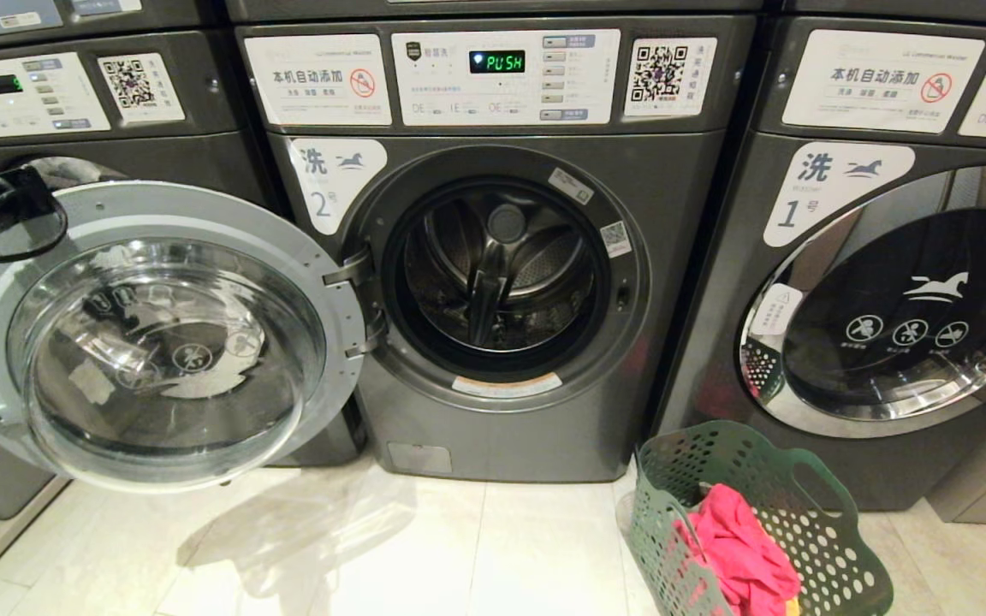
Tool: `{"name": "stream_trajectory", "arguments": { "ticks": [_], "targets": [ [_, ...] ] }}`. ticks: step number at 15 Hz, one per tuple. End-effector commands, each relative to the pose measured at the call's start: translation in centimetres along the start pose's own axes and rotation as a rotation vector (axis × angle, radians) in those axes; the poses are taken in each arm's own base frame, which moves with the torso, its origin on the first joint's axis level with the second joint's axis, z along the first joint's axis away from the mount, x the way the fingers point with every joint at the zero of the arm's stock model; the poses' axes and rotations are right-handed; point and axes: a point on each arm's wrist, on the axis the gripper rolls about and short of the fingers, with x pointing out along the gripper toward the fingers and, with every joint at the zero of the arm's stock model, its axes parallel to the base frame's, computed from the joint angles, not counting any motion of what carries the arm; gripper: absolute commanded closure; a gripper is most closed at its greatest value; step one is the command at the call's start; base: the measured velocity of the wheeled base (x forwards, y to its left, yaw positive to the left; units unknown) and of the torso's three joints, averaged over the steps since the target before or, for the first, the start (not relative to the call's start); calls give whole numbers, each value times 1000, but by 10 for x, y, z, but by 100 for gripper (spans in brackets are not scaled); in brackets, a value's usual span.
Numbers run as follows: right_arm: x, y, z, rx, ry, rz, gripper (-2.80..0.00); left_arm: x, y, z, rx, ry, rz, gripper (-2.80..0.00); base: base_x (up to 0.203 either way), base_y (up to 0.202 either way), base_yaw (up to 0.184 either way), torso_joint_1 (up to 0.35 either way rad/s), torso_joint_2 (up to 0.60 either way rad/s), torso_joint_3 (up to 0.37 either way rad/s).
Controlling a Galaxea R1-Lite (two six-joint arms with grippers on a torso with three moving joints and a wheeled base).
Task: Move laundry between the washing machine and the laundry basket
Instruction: Close the washing machine door with the left hand
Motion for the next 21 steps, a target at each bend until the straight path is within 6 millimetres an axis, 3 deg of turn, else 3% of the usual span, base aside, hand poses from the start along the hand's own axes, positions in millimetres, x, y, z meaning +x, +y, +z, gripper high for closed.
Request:
{"name": "stream_trajectory", "arguments": {
  "ticks": [1, 4, 7, 10, 12, 14, 15, 19, 21],
  "targets": [
    [0, 0, 0, 1, 0, 1, 0, -17, -8, 21, 1, -20, -14, 0, 0, 0, 0, 0, 0, 0],
    [0, 0, 0, 4, -2, 1, 0, -63, -27, 53, -26, 68, -63, 0, 0, 0, 0, 0, 0, 0],
    [0, 0, 0, 11, -3, 2, 0, -110, -47, 70, -71, 207, -129, 0, 0, 0, 0, 0, 0, 0],
    [0, 0, 0, 15, -3, 1, 0, -137, -63, 76, -119, 284, -160, 0, 0, 0, 0, 0, 0, 0],
    [0, 0, 0, 15, -1, -1, 0, -145, -72, 85, -129, 247, -184, 0, 0, 0, 0, 0, 0, 0],
    [0, 0, 0, 13, 0, -1, 0, -128, -69, 90, -86, 122, -172, 0, 0, 0, 0, 0, 0, 0],
    [0, 0, 0, 13, 0, 1, 0, -107, -64, 84, -65, 68, -132, 0, 0, 0, 0, 0, 0, 0],
    [0, 0, 0, 12, 0, 1, 0, -37, -38, 43, 30, -23, -33, 0, 0, 0, 0, 0, 0, 0],
    [0, 0, 0, 12, -2, -1, 0, -12, -28, 26, 123, -107, -16, 0, 0, 0, 0, 0, 0, 0]
  ]
}}
